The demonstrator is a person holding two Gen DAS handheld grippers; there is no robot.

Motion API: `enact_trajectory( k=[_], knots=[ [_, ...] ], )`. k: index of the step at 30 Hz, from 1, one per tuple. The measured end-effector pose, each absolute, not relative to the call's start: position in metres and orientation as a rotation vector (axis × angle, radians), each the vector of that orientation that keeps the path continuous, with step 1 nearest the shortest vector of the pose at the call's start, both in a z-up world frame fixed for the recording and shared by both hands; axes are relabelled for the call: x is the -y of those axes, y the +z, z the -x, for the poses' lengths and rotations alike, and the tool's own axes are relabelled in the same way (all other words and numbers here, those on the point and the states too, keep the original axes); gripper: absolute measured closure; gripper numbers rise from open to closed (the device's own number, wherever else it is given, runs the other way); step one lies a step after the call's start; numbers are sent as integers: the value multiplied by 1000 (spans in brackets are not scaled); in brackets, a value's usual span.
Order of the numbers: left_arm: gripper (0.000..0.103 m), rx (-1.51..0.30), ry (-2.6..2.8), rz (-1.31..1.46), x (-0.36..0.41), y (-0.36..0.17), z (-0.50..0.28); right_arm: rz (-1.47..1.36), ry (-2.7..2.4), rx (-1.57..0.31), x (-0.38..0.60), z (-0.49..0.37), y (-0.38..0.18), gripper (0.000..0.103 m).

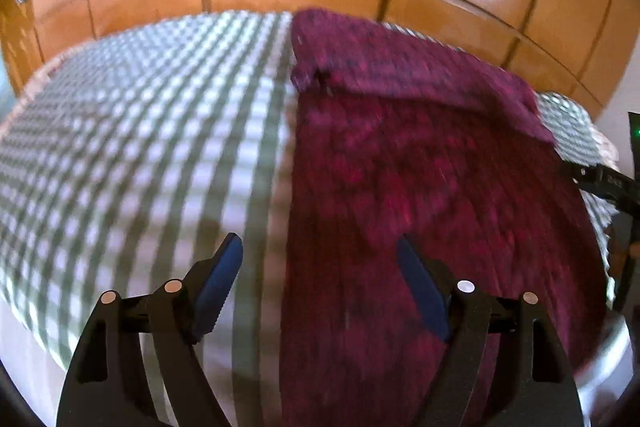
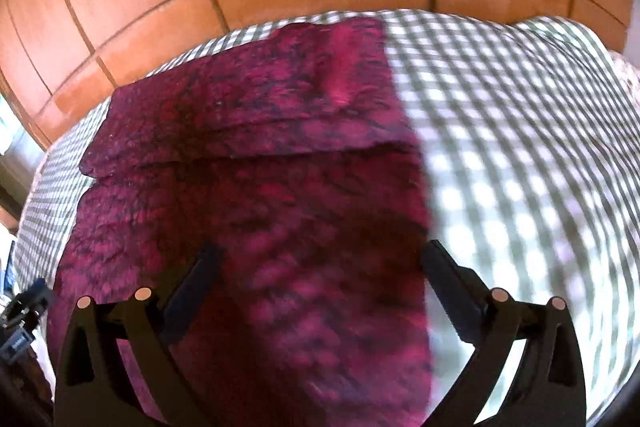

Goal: Fold small clothes

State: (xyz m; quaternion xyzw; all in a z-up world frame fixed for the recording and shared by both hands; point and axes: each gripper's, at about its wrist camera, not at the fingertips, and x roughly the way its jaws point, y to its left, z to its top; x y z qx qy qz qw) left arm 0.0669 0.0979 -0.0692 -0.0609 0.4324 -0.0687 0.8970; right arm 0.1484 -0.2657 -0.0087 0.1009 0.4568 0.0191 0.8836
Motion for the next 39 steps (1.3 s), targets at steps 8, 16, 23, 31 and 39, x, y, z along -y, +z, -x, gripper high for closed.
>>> enact_trajectory(
  k=[8,16,23,31,39],
  knots=[
    [48,-1010,-301,88,-97,-83,-8,-301,209,-1112,291,-50,-23,12],
    [85,-1081,-381,138,-101,-88,4,-434,346,-1293,276,-1,-52,63],
    [88,-1013,-484,352,-129,-52,-8,-531,510,-1145,267,-23,-6,82],
    [90,-903,-553,581,-136,-23,-76,-717,435,-915,297,-82,30,82],
    [90,-1015,-442,724,-131,-49,-174,-794,303,-957,299,-156,2,82]
  ],
)
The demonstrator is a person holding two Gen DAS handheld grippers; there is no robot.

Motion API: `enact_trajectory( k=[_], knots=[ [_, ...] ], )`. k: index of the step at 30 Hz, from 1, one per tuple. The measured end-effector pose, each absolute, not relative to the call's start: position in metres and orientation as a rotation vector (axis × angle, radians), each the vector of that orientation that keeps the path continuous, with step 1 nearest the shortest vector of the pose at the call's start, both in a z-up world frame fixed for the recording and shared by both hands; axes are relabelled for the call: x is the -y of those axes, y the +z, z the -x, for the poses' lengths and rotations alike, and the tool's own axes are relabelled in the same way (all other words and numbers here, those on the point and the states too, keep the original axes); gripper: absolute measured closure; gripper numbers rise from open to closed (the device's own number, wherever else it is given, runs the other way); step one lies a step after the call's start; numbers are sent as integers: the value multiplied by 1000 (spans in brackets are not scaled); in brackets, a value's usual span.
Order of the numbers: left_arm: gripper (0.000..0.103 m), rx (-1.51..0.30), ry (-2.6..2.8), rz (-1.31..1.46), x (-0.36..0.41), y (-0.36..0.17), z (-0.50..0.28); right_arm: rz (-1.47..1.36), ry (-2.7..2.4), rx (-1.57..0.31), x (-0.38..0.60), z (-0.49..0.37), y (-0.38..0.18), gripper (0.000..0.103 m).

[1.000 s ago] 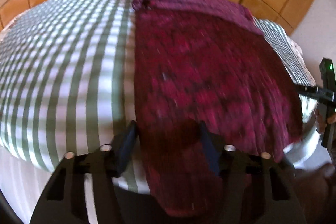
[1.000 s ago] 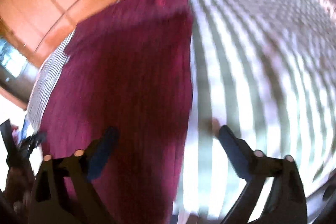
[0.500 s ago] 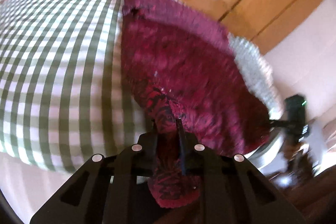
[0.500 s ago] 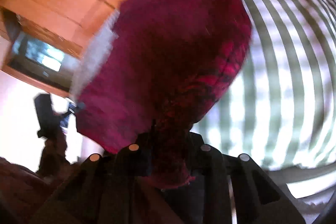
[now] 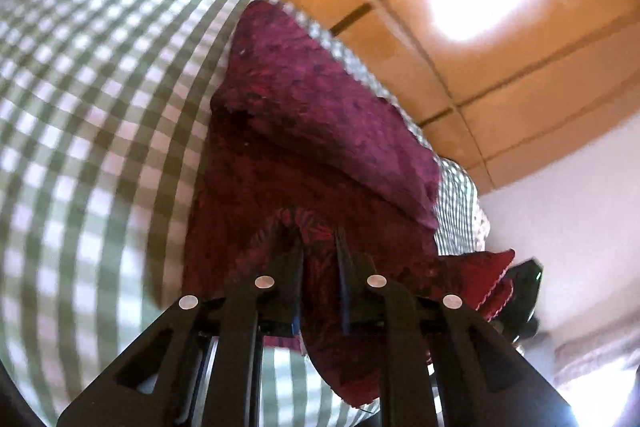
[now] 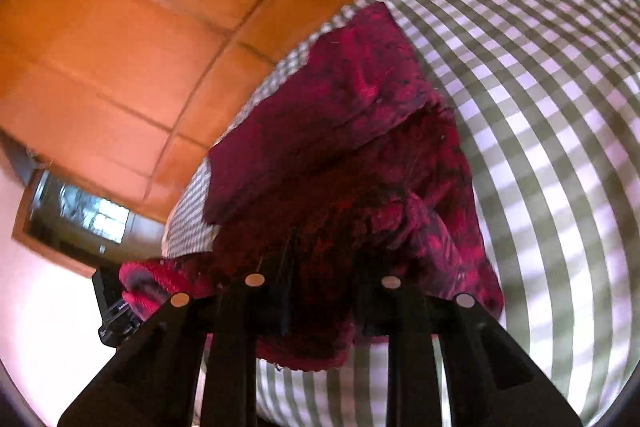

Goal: Fold small clothes

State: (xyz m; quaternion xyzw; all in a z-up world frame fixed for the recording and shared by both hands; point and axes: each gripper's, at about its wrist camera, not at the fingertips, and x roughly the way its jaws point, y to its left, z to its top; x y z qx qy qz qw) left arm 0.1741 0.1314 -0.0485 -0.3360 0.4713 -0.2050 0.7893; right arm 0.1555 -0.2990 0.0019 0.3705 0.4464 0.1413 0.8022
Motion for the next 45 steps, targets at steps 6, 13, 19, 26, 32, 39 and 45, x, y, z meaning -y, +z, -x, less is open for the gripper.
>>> enact_trajectory(
  k=[6,13,19,26,32,39,45],
  knots=[
    [40,-982,-395,887,-153,-56,-197,-912,307,-954,311,-180,-10,55],
    [32,-911,-353,798,-187,-52,-163,-874,314,-801,340,-157,17,8],
    [31,-952,-418,696,-170,-77,-123,-555,236,-923,311,-134,-5,14],
    [64,-1003,-376,539,-134,-87,-121,-313,116,-943,276,-130,-24,62],
    [80,-990,-382,494,-136,-78,-105,-359,129,-934,287,-104,-8,84],
    [81,-1029,-415,477,-141,-74,-60,-424,193,-973,292,-67,-1,85],
    [82,-1096,-438,473,-141,-76,5,-408,215,-1049,304,-7,0,89]
  ],
)
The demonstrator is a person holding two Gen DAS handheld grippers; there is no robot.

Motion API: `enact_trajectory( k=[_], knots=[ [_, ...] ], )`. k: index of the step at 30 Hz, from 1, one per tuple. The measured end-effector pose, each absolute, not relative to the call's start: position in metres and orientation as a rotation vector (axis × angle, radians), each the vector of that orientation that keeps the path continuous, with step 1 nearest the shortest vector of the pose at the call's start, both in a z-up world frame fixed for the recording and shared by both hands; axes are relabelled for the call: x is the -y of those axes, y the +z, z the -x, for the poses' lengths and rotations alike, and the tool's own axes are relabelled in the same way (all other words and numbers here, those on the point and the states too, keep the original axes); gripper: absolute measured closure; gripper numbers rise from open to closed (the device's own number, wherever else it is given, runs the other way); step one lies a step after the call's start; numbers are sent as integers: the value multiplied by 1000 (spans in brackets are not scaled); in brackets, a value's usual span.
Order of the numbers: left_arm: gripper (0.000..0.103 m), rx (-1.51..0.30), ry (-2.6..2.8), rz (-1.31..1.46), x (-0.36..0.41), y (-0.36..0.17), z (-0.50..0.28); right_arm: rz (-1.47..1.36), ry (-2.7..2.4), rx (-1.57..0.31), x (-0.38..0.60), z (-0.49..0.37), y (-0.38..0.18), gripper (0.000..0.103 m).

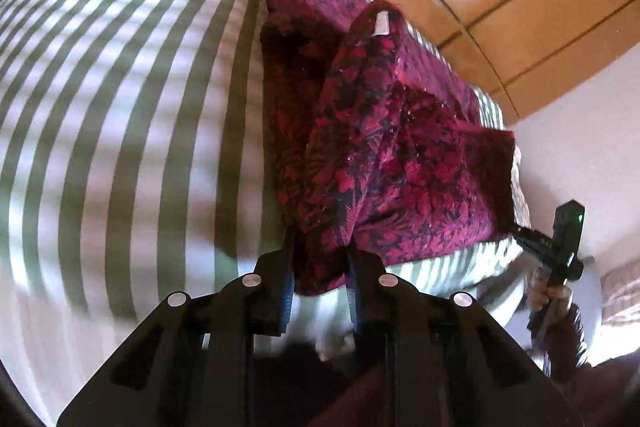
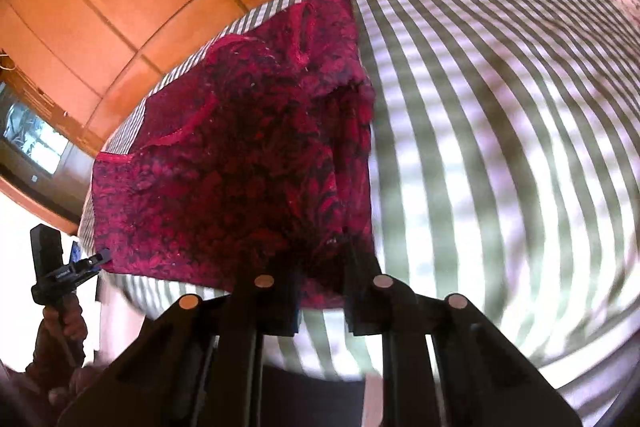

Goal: Fold small clothes

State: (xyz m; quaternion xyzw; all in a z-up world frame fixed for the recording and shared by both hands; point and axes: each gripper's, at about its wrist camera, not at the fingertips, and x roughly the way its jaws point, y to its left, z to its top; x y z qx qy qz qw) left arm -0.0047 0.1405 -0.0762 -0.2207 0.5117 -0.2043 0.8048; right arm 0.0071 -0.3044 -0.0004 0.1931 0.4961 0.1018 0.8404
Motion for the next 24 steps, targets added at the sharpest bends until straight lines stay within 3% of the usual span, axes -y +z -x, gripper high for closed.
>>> enact_trajectory(
  k=[4,5,6,8,12,16,19,20,22,23,24],
  knots=[
    [78,-1089,-406,407,-139,-67,15,-348,201,-1058,299,0,1,87],
    [61,-1073,-389,386,-140,-61,13,-332,195,-1048,296,-4,3,79],
    [34,-1027,-349,354,-142,-50,11,-320,183,-1027,294,-7,7,64],
    [18,-929,-289,291,-141,-34,2,-286,158,-968,286,-16,16,41],
    [18,-860,-246,179,-134,-16,-23,-176,117,-864,265,-32,33,33],
    [18,-835,-261,85,-112,-10,-46,-49,102,-772,243,-48,44,33],
    [18,-835,-254,65,-104,-12,-58,24,105,-749,229,-65,44,36],
    [18,-838,-262,64,-100,-12,-62,49,105,-751,224,-71,41,42],
    [26,-848,-272,72,-97,-13,-73,111,99,-770,217,-83,32,54],
    [39,-862,-285,87,-97,-16,-77,135,86,-785,217,-88,26,59],
    [58,-885,-311,109,-98,-20,-81,152,71,-805,216,-92,19,70]
  ],
)
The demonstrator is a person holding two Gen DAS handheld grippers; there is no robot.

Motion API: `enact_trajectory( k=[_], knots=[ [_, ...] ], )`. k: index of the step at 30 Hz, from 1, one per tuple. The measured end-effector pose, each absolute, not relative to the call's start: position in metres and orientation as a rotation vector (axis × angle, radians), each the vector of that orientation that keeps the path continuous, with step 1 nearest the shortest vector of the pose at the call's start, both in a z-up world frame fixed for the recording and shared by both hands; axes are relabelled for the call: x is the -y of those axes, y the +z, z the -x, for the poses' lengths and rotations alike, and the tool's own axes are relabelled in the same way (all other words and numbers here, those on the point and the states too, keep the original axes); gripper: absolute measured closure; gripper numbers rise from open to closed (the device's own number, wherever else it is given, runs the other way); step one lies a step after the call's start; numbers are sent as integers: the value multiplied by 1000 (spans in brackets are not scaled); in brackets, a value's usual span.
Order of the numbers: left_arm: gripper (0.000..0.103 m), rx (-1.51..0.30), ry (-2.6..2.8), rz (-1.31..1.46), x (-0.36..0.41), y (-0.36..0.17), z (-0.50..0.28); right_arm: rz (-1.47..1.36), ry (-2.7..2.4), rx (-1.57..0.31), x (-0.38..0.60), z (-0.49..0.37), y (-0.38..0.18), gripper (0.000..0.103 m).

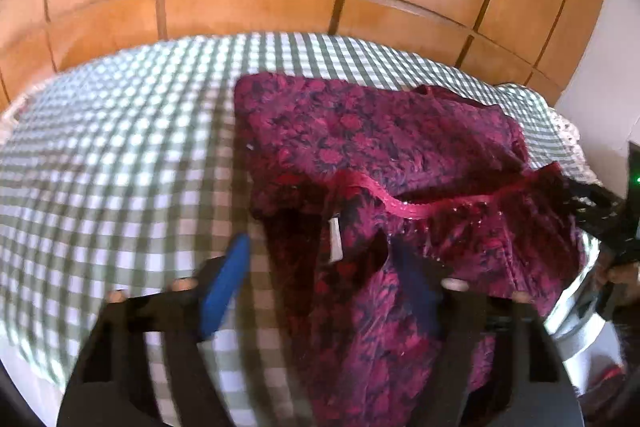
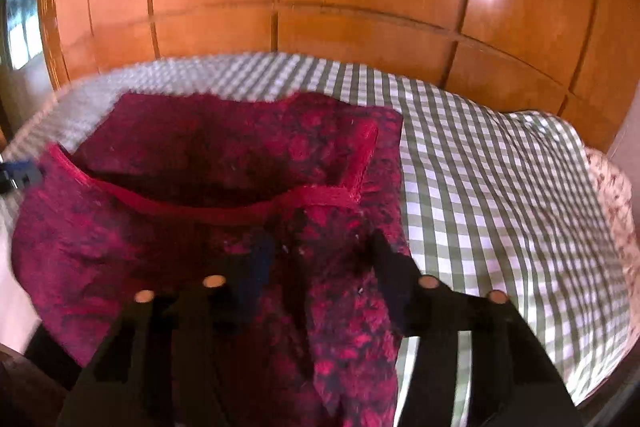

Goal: Fold small clothes

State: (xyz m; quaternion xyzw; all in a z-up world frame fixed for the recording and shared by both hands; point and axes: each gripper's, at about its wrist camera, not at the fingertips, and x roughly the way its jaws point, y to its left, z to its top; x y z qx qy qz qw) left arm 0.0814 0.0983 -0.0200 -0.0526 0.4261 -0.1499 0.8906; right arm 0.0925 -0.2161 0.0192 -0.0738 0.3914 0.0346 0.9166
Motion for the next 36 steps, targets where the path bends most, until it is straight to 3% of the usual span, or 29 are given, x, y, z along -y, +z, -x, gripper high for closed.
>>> enact_trajectory(
  k=[2,4,15,29,36],
  knots=[
    [85,-913,-339,154,-98,-26,-85,137,74,-829,220,-93,14,82],
    [88,-888,-348,183,-103,-25,-79,127,84,-823,223,-86,16,85],
    [89,-710,-402,132,-109,28,-46,-41,166,-716,238,-80,84,88],
    [90,-695,-223,82,-105,35,-183,-97,34,-691,238,-219,78,88],
    [90,-773,-112,48,-95,5,-260,-42,-69,-749,233,-286,43,88]
  ],
)
